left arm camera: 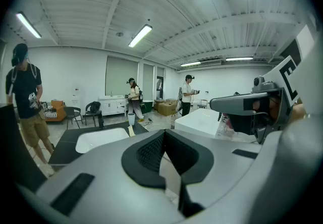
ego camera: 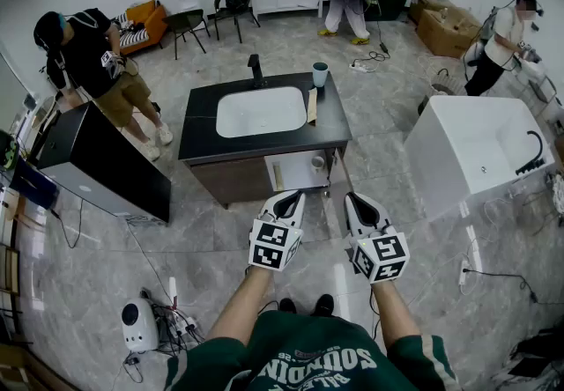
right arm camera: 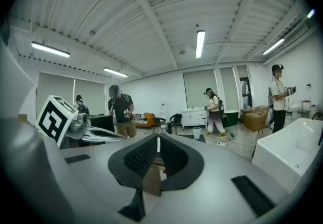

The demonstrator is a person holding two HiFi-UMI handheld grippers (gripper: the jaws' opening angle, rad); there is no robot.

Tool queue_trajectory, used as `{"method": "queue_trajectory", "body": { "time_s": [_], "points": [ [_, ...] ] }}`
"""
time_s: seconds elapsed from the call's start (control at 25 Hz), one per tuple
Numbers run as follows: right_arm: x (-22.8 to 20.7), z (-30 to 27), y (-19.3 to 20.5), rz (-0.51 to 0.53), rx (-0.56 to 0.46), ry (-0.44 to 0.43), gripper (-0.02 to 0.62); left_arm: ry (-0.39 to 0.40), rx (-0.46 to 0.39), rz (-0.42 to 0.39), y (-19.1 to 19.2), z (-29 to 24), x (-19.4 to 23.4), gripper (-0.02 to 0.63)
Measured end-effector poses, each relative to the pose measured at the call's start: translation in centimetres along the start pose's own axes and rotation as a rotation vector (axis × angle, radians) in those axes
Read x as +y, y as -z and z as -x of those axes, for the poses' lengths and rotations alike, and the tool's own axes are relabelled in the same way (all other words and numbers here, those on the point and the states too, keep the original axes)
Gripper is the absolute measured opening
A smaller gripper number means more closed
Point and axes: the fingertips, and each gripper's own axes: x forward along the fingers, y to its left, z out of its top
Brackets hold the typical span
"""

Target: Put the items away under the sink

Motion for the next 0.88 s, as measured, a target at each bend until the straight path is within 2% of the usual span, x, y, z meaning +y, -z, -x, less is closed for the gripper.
{"method": "queue_trajectory", "body": {
  "time_s": [0.28, 0.48, 0.88],
  "points": [
    [1.9, 0.4, 0.1, 0.017, -0.022, 0.045, 0.043, 0.010, 0.004, -0.001, 1.1, 1.7, 0.7, 0.011],
    [3.4, -0.2, 0.8, 0.034, 0.022, 0.062, 0.043, 0.004, -0.011, -0.013, 1.4, 2.8, 1.8, 0.011],
    [5.6, -0.7, 1.8, -0.002, 0.023, 0.084, 0.043, 0.044, 0.002, 0.017, 2.9, 3.7, 3.0, 0.011]
  ]
}}
